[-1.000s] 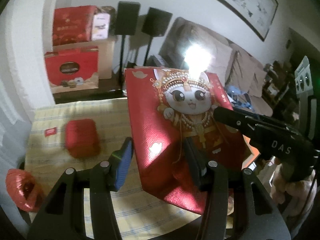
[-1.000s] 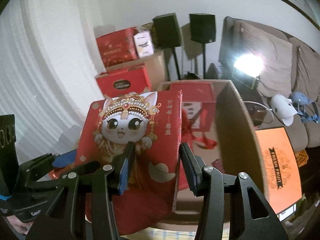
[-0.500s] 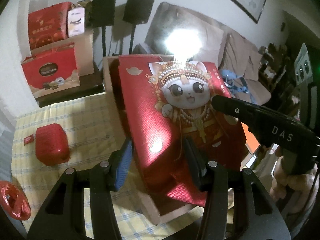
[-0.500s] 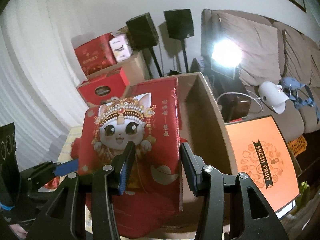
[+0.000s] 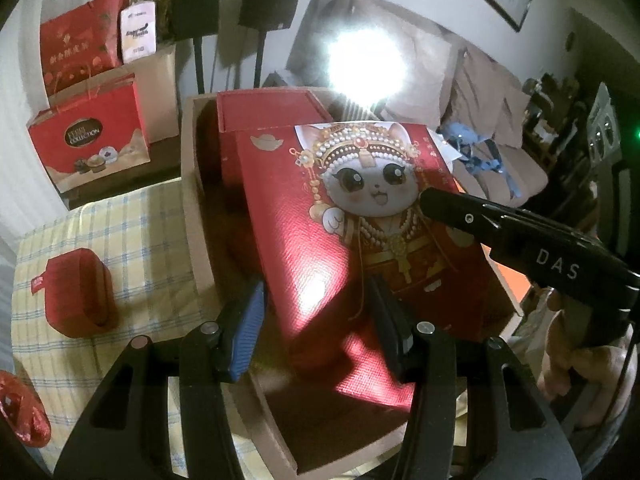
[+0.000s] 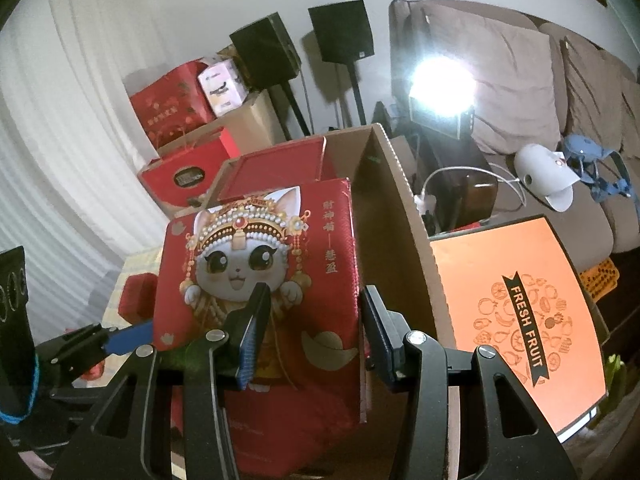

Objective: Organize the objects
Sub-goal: 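Lower the doll-print bag into the tray and open both grippers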

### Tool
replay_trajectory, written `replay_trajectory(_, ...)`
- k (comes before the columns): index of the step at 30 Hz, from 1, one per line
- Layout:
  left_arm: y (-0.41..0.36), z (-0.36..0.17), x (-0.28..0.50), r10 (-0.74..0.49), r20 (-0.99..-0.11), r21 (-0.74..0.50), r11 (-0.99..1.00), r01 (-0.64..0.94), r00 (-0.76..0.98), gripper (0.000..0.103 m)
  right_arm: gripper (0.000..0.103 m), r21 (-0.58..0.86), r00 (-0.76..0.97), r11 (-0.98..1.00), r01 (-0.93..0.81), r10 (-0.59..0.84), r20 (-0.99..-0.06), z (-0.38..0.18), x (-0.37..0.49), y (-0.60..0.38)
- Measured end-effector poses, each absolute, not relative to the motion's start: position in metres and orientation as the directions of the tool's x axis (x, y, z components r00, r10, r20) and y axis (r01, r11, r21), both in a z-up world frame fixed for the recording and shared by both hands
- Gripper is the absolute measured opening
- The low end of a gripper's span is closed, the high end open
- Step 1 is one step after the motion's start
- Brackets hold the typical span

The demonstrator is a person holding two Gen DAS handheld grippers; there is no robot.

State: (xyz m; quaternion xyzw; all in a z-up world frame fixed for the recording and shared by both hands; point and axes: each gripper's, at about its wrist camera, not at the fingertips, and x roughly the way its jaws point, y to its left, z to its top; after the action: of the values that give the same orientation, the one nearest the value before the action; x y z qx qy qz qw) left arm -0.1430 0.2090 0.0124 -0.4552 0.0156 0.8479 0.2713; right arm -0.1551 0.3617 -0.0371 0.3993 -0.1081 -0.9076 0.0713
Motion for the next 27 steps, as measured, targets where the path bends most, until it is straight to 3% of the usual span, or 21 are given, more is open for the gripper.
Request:
replay_trajectory(7,0.212,0.004,-0.147,0.422,-0.797,-0.201,-0.860,-0.469,-0.432,0.048,0.048,0.269,-0.648,-0.962,0.046,-0.234,-0.725,-0.054,-0.168,0.362)
replay_trajectory(13,0.208,0.003,-0.147,0.380,-0.799,-0.156,-0.880,-0.449,-0.467,0.069,0.050,0.255,-0.622,-0.966,0.046,-0.228,-0.749,-0.070,-0.176,0.359)
replay_trajectory(15,0.205,0.007,-0.145,0.379,-0.792,-0.156,-0.883,-0.442,-0.479,0.076,0.055,0.255,-0.621,-0.966,0.042,-0.225,-0.751,-0.073,-0.176,0.360)
replay_trajectory(22,0.191,0.018,-0.149,0.372,-0.780,-0.160,-0.896,-0.414,-0.503,0.084,0.063,0.254,-0.641,-0.967,0.036,-0.217,-0.736,-0.062,-0.168,0.362)
replay_trajectory(27,0.181,0.022,-0.148,0.349,-0.770,-0.143,-0.910,-0.388,-0.535,0.090,0.080,0.198,-0.664,-0.979,0.051,-0.182,-0.725,-0.050,-0.161,0.352)
